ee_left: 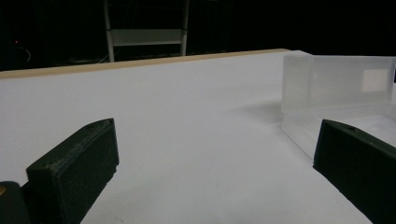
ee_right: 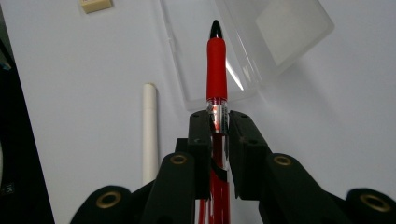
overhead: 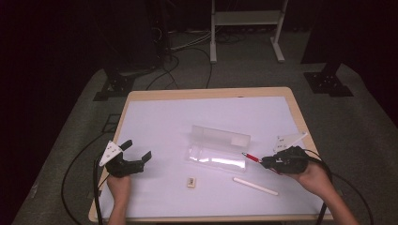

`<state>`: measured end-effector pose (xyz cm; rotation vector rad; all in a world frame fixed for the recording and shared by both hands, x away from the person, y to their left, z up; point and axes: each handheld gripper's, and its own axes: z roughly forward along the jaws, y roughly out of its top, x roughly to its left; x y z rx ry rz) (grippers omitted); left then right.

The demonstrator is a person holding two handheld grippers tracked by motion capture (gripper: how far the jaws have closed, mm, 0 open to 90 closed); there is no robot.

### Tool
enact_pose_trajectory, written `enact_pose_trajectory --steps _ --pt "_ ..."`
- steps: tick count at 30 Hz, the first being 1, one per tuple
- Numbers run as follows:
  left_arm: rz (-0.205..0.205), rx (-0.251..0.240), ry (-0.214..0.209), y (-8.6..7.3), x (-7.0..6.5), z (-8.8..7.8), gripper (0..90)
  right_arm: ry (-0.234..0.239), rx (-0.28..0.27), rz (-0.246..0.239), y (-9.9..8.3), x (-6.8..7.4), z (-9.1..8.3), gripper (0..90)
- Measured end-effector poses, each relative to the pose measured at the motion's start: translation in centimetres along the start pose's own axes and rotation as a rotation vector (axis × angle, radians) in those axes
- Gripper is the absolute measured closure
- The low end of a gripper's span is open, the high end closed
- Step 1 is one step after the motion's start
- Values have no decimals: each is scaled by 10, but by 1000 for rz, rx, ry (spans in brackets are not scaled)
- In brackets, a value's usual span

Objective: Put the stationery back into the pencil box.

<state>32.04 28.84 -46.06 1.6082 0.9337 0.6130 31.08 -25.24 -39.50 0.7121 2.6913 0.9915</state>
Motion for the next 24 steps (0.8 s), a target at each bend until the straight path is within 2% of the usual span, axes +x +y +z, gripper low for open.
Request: enact_pose_trajectory --steps 12,24 --pt "-3 -3 -2 0 0 0 0 36 7 -42 28 -2 15 789" --pt "-5 -5 -3 0 0 0 0 62 8 -78 48 -3 26 789"
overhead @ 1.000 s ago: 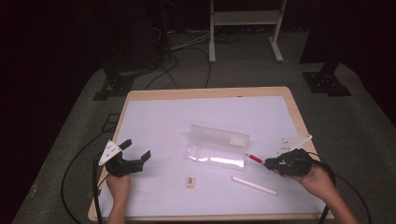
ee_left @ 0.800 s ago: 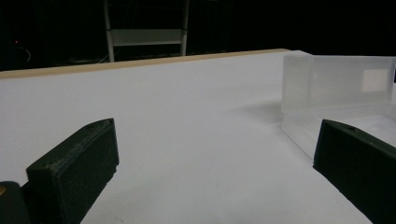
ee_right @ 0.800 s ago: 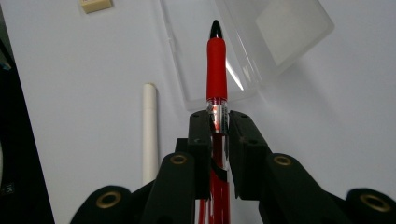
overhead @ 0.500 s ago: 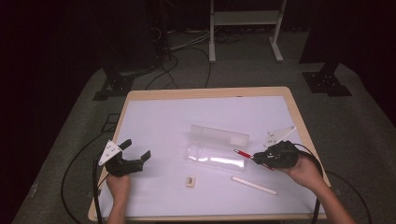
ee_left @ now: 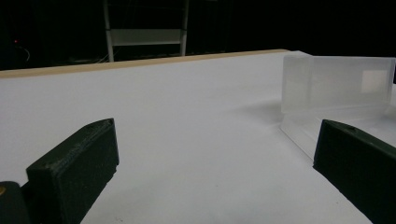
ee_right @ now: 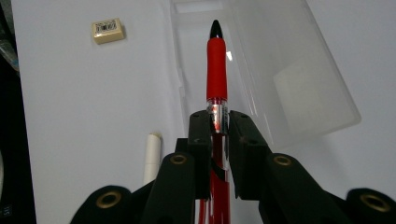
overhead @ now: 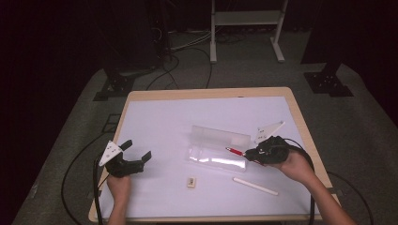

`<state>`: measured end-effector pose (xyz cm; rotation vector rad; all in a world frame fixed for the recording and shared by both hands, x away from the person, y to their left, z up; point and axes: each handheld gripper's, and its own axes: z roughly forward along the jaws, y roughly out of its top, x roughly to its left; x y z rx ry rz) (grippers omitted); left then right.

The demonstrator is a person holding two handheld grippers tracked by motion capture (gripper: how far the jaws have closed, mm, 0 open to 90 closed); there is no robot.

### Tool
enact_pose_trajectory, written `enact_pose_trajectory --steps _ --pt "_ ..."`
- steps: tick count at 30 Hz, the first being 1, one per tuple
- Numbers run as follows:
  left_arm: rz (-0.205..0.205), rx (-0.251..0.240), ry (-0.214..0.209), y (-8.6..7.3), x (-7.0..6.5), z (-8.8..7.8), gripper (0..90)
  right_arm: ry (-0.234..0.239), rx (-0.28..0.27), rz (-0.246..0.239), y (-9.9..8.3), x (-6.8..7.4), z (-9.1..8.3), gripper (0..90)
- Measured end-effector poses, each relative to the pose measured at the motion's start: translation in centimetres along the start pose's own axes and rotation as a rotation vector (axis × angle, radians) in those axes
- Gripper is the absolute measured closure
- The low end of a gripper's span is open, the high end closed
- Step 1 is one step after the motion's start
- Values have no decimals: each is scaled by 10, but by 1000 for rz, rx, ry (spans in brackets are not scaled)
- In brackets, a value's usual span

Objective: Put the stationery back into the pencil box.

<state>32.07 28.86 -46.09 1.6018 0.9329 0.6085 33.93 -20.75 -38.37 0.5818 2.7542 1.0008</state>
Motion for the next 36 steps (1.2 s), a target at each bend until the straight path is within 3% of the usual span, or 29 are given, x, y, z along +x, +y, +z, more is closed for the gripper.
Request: enact_pose_trajectory --steps 20,36 --pt "1 2 2 0 0 0 0 16 -4 -39 24 -3 6 789" --pt "0 3 1 0 0 0 0 47 14 -66 38 -7 27 789"
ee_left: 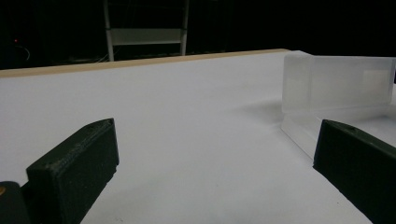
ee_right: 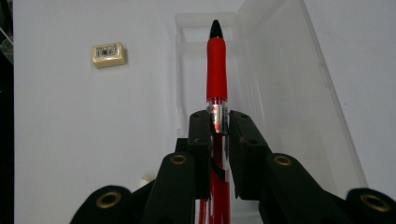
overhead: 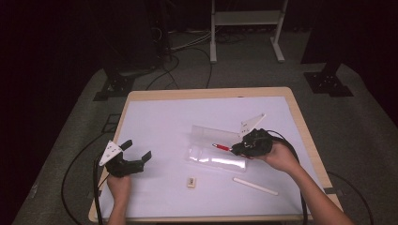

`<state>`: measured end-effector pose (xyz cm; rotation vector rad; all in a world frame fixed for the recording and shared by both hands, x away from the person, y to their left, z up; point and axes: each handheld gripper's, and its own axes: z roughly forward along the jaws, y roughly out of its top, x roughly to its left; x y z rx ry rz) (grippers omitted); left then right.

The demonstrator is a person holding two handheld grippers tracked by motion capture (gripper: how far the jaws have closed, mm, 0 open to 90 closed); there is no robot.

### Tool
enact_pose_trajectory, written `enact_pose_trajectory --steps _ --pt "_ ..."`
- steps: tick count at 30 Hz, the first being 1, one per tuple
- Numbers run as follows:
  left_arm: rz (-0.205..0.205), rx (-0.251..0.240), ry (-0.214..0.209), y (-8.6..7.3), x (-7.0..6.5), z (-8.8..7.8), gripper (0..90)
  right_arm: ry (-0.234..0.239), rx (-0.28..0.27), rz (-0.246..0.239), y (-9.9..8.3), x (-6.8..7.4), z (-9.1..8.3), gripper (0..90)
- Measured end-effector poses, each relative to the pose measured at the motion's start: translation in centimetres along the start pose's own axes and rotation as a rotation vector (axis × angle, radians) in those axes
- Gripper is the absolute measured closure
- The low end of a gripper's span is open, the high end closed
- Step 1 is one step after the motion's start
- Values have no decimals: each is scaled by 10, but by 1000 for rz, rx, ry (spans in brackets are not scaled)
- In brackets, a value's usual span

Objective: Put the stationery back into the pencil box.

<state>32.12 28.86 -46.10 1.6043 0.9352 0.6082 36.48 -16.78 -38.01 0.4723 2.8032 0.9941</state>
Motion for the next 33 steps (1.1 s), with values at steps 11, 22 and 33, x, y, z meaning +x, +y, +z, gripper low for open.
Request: enact_pose_trajectory --steps 11,22,33 --pt "1 1 0 0 0 0 0 25 40 -6 9 -5 24 789" --pt "1 1 -1 0 0 0 0 37 58 -12 12 -10 36 789" --pt "0 1 0 0 0 0 0 41 82 1 10 -15 47 789"
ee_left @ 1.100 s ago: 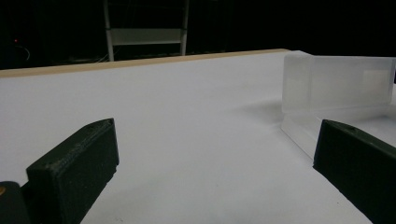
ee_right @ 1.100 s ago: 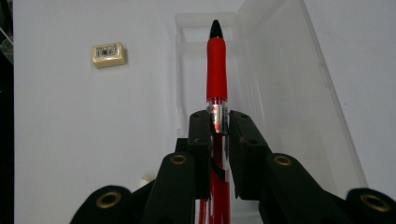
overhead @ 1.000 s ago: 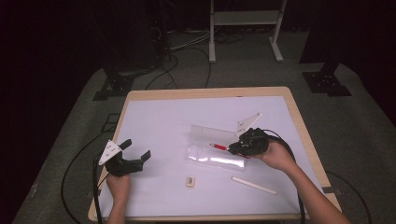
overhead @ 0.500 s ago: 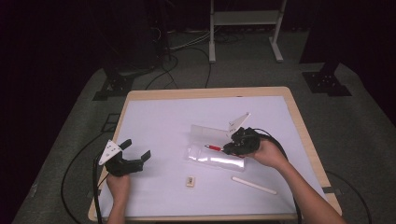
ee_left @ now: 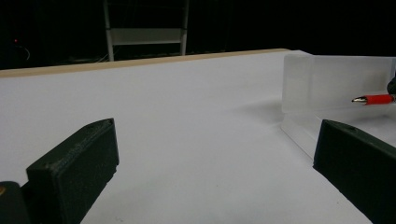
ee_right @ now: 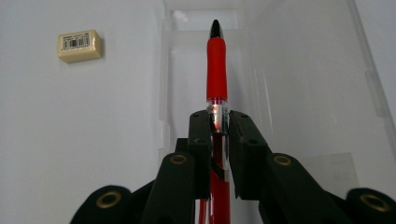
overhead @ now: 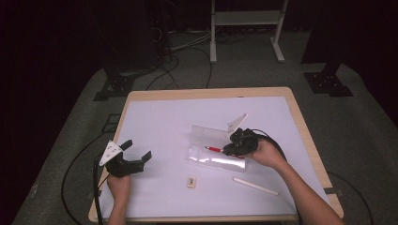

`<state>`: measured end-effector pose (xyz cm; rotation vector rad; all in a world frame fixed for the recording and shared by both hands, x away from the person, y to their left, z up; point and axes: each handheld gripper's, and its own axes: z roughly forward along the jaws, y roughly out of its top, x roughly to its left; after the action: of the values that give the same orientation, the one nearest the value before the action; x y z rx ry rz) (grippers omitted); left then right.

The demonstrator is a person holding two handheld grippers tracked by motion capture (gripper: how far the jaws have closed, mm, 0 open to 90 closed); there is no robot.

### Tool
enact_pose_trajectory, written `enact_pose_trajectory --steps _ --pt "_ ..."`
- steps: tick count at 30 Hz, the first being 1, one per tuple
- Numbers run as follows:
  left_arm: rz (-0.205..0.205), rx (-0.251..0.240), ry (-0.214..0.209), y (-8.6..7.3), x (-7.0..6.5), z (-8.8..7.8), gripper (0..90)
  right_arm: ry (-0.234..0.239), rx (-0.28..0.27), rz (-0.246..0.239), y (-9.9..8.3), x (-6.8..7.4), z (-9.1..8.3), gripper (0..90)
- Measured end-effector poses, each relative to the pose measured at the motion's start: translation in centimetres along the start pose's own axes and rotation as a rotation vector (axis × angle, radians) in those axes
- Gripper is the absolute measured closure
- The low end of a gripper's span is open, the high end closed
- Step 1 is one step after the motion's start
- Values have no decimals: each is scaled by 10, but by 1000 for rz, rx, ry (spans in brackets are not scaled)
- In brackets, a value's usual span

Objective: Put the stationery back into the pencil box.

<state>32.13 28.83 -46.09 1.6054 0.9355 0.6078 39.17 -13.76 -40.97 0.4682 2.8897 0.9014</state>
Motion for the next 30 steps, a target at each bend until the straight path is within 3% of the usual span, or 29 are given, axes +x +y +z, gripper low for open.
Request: enact_pose_trajectory --steps 30 --pt "-2 1 1 0 0 0 0 26 40 13 -1 -5 21 789"
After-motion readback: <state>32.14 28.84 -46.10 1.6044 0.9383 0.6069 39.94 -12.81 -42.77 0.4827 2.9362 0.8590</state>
